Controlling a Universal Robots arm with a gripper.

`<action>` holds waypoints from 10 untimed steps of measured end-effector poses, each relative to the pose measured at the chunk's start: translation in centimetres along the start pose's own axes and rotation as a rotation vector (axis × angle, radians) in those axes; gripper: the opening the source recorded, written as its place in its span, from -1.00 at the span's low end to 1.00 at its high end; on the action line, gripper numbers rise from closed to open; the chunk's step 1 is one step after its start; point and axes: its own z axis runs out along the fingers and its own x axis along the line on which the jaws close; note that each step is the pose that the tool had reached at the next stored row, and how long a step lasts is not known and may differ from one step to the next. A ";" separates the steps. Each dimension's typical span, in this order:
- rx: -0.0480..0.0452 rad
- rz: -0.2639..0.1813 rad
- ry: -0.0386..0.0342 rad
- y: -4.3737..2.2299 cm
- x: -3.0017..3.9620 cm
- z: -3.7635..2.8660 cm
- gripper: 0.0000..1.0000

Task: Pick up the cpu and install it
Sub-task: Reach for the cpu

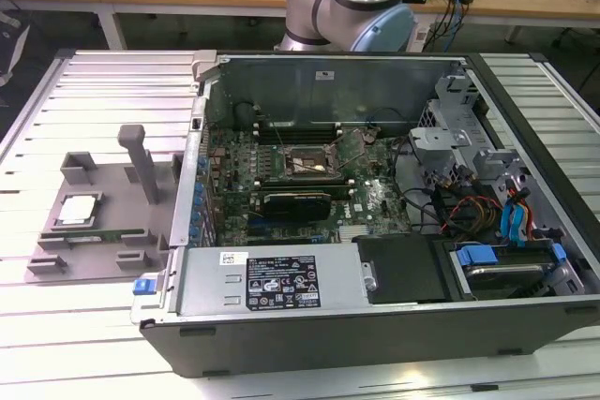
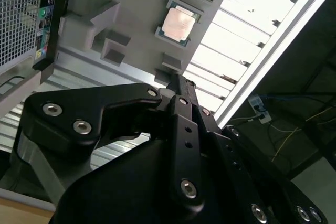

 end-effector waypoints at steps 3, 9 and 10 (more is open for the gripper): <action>-0.0001 0.000 -0.0001 -0.09 1.22 -0.03 -0.79; -0.0001 0.000 -0.0002 -0.19 2.55 -0.02 -0.79; -0.0001 0.000 0.0000 -0.11 2.58 0.01 -0.79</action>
